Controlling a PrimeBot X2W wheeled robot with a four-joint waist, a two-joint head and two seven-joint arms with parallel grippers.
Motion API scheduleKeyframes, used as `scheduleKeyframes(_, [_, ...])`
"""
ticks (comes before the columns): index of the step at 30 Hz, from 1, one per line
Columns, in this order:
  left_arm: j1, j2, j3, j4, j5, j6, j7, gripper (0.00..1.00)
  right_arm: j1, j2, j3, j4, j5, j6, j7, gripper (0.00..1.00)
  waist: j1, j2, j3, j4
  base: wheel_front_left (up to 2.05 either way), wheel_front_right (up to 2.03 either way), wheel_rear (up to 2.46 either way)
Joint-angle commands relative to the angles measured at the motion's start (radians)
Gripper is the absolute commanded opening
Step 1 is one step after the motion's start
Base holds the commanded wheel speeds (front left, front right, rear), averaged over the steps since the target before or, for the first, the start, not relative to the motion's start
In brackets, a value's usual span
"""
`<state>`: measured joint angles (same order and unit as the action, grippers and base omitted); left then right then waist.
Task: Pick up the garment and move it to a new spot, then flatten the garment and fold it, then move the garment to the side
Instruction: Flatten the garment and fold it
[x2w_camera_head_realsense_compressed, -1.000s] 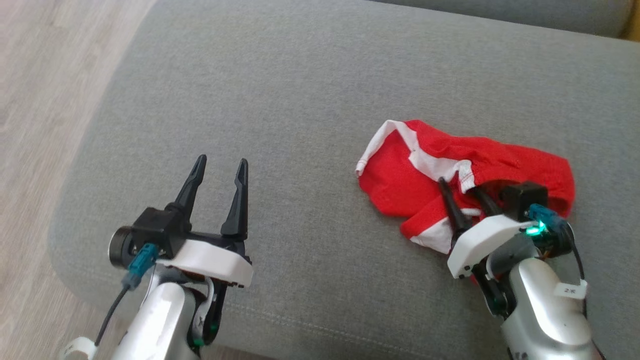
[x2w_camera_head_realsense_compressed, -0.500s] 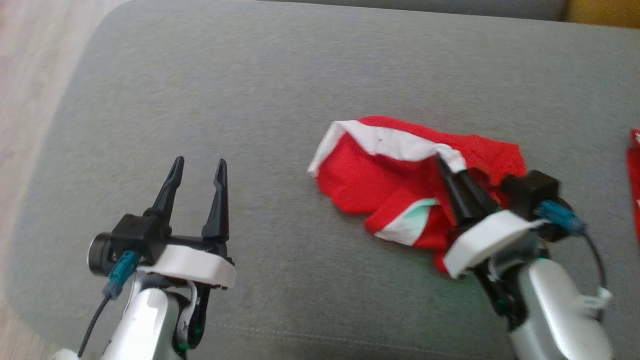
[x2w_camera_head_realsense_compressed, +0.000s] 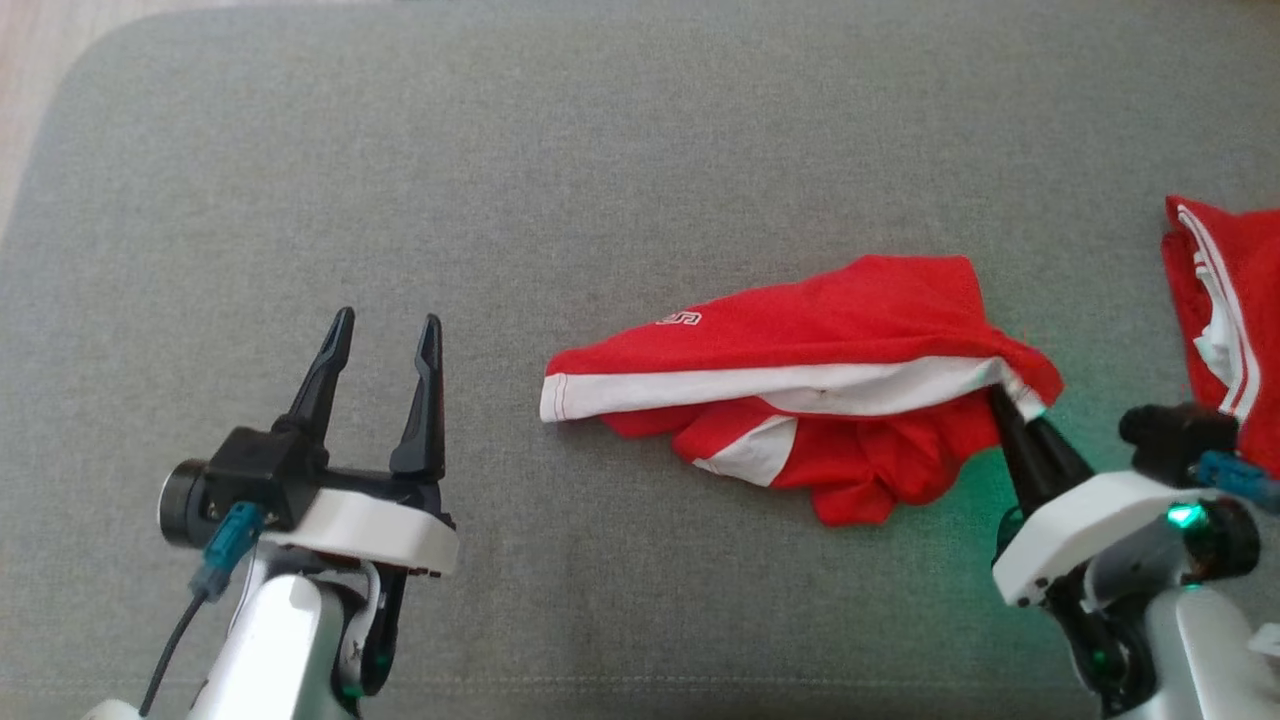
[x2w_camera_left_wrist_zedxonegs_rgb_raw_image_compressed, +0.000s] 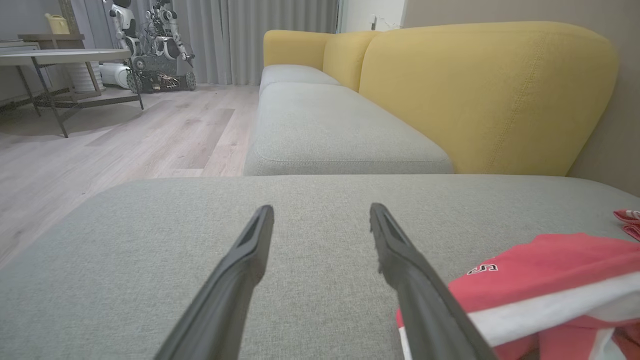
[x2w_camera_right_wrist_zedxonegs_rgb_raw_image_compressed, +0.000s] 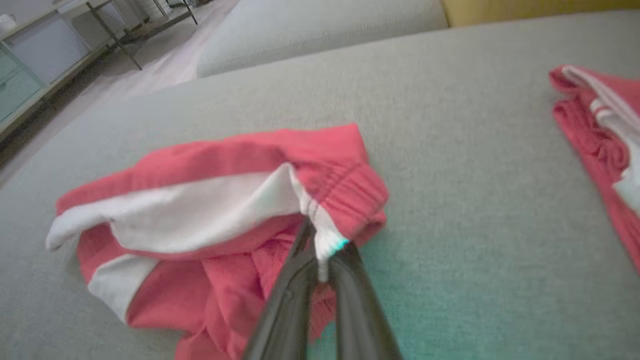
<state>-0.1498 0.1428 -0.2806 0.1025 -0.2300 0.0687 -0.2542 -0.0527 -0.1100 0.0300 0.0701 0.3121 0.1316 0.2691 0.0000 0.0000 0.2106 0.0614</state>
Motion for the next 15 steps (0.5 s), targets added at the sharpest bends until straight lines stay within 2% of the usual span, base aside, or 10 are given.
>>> scheduleKeyframes(1, [-0.046, 0.018, 0.031, -0.03, 0.012, -0.004, -0.008, 1.0, -0.034, -0.008, 0.025, -0.008, 0.012, -0.001, -0.005, 0.0, 0.0, 0.0, 0.009, -0.002, 0.0, 0.0, 0.0])
scheduleKeyframes(3, [-0.049, 0.019, 0.031, -0.028, 0.014, -0.005, -0.008, 1.0, -0.047, -0.007, 0.033, 0.029, 0.017, -0.001, -0.018, 0.0, 0.0, 0.0, 0.012, -0.003, 0.0, 0.0, 0.0])
scheduleKeyframes(4, [-0.049, 0.019, 0.031, -0.026, 0.014, -0.006, -0.008, 1.0, -0.052, -0.005, 0.04, 0.044, 0.027, -0.001, -0.024, 0.13, 0.0, 0.0, 0.012, -0.004, 0.0, 0.0, 0.0])
scheduleKeyframes(5, [-0.048, 0.02, 0.032, -0.025, 0.014, -0.005, -0.008, 1.0, -0.055, -0.004, 0.046, 0.056, 0.037, -0.001, -0.031, 0.74, 0.0, 0.0, 0.01, -0.007, 0.0, 0.0, 0.0])
scheduleKeyframes(6, [-0.045, 0.021, 0.034, -0.024, 0.014, -0.005, -0.008, 1.0, -0.058, -0.006, 0.05, 0.065, 0.038, -0.001, -0.039, 1.0, 0.0, 0.0, 0.006, -0.01, 0.0, 0.0, 0.0])
scheduleKeyframes(11, [-0.023, 0.028, 0.039, -0.02, 0.011, -0.001, -0.008, 1.0, -0.031, -0.027, 0.059, 0.069, 0.051, -0.001, -0.071, 1.0, 0.0, 0.0, -0.023, -0.029, 0.0, 0.0, 0.0])
scheduleKeyframes(15, [-0.004, 0.034, 0.042, -0.017, 0.007, 0.001, -0.008, 1.0, 0.021, -0.045, 0.055, 0.013, 0.034, -0.001, -0.086, 1.0, 0.0, 0.0, -0.049, -0.045, 0.0, 0.0, 0.0])
